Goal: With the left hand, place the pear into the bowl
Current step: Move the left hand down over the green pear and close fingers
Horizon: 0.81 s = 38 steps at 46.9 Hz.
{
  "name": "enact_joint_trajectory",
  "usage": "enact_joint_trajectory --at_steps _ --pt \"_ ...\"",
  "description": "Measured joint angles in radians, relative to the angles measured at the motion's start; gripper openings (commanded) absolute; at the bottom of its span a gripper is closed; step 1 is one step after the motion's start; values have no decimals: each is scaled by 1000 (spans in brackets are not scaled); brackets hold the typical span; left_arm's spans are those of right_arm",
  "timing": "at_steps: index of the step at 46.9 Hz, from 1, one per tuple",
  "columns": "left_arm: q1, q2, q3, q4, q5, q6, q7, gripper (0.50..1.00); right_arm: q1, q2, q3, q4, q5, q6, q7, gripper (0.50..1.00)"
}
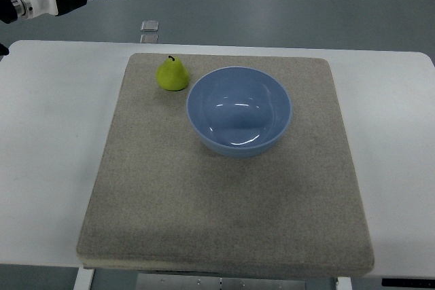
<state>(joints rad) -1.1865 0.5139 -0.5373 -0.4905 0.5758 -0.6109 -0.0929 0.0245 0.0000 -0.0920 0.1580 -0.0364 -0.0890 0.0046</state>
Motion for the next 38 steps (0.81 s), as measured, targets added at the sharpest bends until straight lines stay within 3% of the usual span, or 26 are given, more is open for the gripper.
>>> enact_joint_trajectory --at_steps 11,24,38 --pt "-39 -25 5 -30 370 0 -88 984 0 0 0 0 0 0 0 924" --pt "-60 -71 86 -79 630 0 -101 979 0 0 0 0 0 0 0 924" --pt "-33 -122 173 -135 895 235 -178 975 0 0 0 0 -1 0 0 924"
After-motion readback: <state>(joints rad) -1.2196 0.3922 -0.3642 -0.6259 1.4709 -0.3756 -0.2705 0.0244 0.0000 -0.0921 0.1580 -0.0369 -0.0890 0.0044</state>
